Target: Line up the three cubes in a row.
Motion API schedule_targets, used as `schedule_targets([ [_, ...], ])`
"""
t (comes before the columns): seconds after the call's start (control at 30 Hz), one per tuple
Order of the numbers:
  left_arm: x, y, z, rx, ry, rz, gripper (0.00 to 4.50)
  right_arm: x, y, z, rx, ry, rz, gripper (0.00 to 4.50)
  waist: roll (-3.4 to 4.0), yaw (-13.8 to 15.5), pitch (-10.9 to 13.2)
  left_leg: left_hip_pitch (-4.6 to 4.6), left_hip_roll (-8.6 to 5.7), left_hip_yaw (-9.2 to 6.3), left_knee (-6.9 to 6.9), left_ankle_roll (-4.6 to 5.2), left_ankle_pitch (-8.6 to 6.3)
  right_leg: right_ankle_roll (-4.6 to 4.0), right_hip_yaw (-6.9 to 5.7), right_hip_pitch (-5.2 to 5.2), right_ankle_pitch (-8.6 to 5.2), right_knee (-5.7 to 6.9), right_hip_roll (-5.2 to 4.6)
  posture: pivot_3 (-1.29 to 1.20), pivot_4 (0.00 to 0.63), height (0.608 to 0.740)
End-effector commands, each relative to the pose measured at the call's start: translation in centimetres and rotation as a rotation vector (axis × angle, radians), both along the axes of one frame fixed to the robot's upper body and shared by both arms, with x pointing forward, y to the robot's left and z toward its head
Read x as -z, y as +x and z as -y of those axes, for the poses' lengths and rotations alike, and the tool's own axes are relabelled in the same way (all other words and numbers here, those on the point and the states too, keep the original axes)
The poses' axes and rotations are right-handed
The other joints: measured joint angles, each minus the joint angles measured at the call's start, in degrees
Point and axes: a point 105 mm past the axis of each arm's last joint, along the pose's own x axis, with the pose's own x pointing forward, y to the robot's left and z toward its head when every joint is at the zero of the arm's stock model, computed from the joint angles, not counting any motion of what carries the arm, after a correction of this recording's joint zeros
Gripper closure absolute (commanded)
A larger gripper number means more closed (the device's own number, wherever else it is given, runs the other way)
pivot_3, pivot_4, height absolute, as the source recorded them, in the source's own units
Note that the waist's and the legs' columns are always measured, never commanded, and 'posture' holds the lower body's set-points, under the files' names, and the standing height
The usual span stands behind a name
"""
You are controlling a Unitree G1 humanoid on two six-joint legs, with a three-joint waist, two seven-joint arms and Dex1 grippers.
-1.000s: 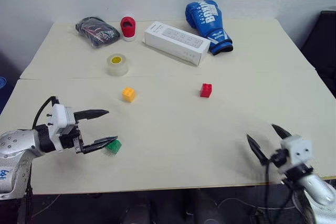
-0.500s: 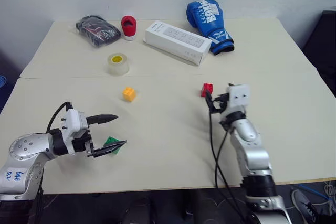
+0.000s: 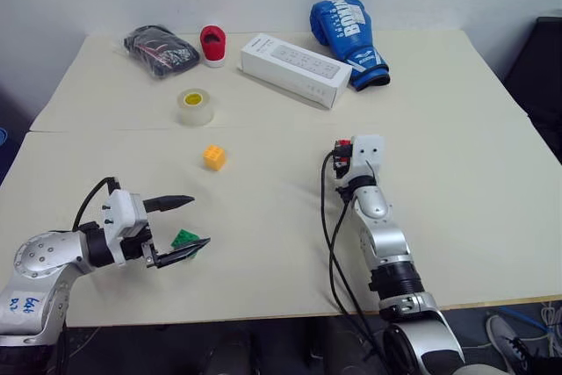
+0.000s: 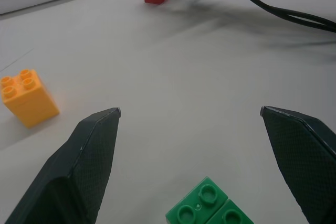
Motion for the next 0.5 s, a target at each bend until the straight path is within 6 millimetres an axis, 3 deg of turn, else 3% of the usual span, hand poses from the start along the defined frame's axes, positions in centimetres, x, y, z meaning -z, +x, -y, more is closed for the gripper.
schedule_targets([
  [0.03, -1.2, 0.0, 0.1, -0.006, 0.005, 0.066, 0.0, -1.6, -0.6, -0.7, -0.112, 0.053, 0.06, 3.05, 0.0, -0.04, 0.0, 0.0, 0.0, 0.0, 0.0, 0.0, 0.0, 0.0, 0.0, 0.0, 0.0, 0.0, 0.0, 0.0, 0.15, 0.74],
  [0.2, -1.2, 0.1, 0.2, -0.007, -0.002, 0.072, 0.0, -5.3, -3.9, -3.0, -0.601, 0.034, 0.183, 3.05, 0.03, 0.1, 0.03, -0.02, 0.0, -0.01, -0.01, 0.06, -0.02, 0.03, 0.0, 0.02, 0.01, -0.06, 0.0, 0.0, 0.15, 0.74],
  [0.3, -1.3, -0.1, 0.3, 0.016, -0.022, 0.052, 0.0, -6.7, -8.8, -3.3, -1.059, -0.188, 0.256, 3.05, 0.05, 0.45, 0.04, -0.01, -0.01, -0.06, 0.0, 0.13, -0.05, 0.06, -0.03, 0.09, 0.03, -0.13, -0.02, 0.0, 0.15, 0.74],
  [0.37, -1.4, -0.6, 0.5, 0.053, -0.022, 0.025, 0.0, -5.2, -10.7, -2.6, -1.26, -0.317, 0.183, 3.05, 0.02, 0.84, 0.03, 0.03, 0.0, -0.1, 0.0, 0.17, -0.09, 0.07, -0.1, 0.18, 0.03, -0.21, -0.02, 0.0, 0.15, 0.74],
  [0.5, -1.4, -1.6, 0.9, 0.134, 0.003, -0.011, 0.0, -1.5, -12.0, -0.6, -1.482, -0.472, 0.041, 3.05, -0.04, 1.1, 0.04, 0.1, 0.01, -0.09, 0.0, 0.17, -0.1, 0.07, -0.12, 0.25, 0.03, -0.23, -0.02, 0.0, 0.15, 0.74],
])
